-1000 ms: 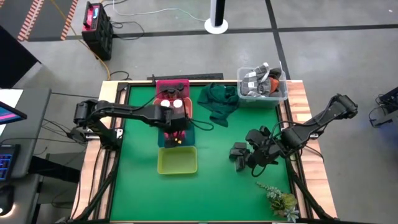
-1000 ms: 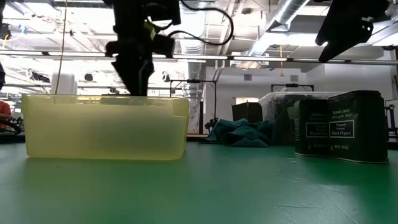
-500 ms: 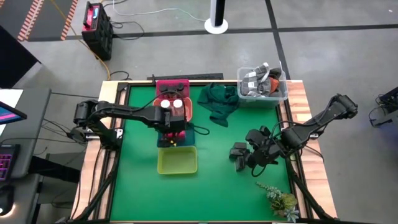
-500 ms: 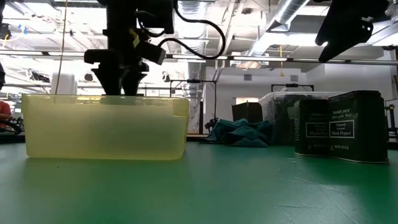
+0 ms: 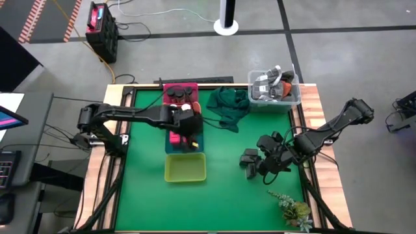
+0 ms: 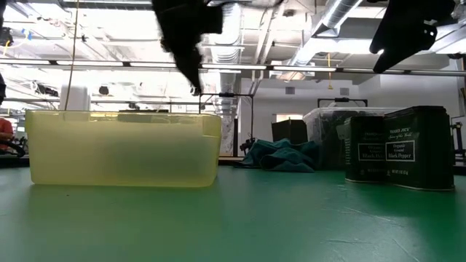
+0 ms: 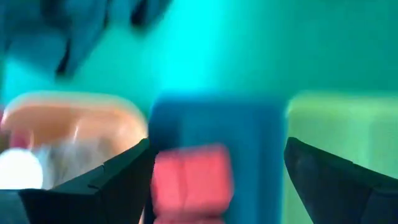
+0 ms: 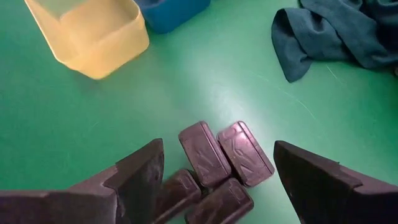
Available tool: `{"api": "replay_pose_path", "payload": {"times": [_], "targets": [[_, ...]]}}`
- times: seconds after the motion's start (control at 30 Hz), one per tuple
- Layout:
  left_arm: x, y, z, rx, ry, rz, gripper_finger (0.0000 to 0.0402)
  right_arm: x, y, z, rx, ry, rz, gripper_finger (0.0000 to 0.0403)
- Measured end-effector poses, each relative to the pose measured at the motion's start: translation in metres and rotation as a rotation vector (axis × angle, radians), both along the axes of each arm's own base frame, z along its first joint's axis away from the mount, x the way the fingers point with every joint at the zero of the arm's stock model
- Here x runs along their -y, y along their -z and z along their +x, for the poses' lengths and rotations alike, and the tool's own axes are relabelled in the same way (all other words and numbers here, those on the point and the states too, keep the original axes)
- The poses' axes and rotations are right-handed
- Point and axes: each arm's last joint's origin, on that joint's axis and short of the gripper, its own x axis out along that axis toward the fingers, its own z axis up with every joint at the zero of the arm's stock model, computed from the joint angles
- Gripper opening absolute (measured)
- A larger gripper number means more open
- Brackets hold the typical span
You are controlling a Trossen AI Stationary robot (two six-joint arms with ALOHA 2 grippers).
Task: Sort spices by type
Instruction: Put the left black spice can into the yellow bin
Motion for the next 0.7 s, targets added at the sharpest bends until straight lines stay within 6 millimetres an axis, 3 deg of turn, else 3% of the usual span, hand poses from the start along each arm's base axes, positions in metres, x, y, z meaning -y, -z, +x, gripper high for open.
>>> {"api": "replay_pose_path", "payload": {"times": [0.33,0.5,0.7], "targets": [[0.041,0.034,0.067,0.191,-0.014,-0.186,0.0343,0.002,0.009,-0.022,-0.277,-0.062,0.069,0.0327],[0.060,0.045,0.106,0.223,0.040,-0.179,0.0343,0.003,0.005,-0.027,-0.262,-0.045,0.095,0.0327],[0.067,0.067,0.147,0.246,0.043,-0.201,0.0343,0.005,0.001,-0.031,-0.228,0.008,0.142,0.0327]]}}
